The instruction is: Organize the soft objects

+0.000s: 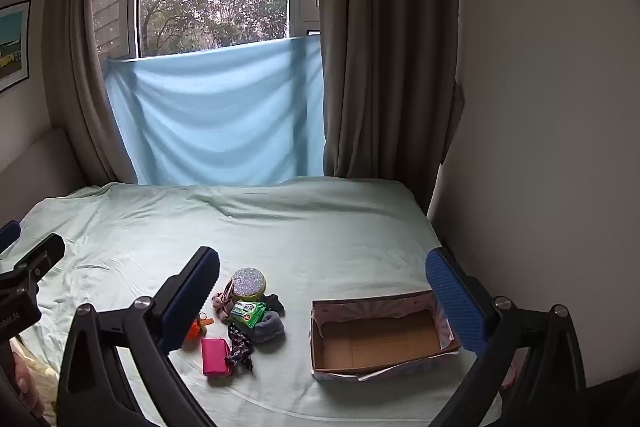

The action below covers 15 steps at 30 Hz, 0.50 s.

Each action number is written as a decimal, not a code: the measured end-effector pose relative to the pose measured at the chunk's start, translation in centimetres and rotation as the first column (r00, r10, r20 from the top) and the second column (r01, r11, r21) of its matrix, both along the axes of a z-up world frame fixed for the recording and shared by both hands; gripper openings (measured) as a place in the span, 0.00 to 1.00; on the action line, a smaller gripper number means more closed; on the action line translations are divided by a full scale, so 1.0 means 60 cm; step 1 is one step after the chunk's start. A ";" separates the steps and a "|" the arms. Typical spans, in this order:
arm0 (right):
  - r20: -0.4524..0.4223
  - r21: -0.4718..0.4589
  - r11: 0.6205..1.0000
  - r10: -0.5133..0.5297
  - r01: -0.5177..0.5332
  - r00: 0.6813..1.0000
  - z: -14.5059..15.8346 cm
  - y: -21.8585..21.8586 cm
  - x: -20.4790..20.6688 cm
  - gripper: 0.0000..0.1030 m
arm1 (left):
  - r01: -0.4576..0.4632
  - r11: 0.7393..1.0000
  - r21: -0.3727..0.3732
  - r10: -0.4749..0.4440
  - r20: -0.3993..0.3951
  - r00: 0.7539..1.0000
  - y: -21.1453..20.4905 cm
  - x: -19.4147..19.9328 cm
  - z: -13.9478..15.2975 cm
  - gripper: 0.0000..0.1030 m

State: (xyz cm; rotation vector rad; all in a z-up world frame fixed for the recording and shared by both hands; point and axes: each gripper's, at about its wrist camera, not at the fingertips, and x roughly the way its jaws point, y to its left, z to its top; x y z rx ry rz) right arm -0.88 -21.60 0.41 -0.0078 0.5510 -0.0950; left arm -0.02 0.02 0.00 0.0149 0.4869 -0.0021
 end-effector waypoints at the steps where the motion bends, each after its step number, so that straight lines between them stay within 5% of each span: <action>1: 0.007 -0.001 1.000 -0.001 0.001 1.000 0.000 0.000 -0.001 1.00 | -0.001 1.000 -0.003 0.001 0.000 1.000 0.000 0.000 0.000 1.00; 15: 0.008 -0.003 1.000 0.000 0.000 1.000 0.003 -0.005 0.004 1.00 | 0.014 0.999 -0.042 -0.013 0.016 1.000 0.047 -0.005 -0.003 1.00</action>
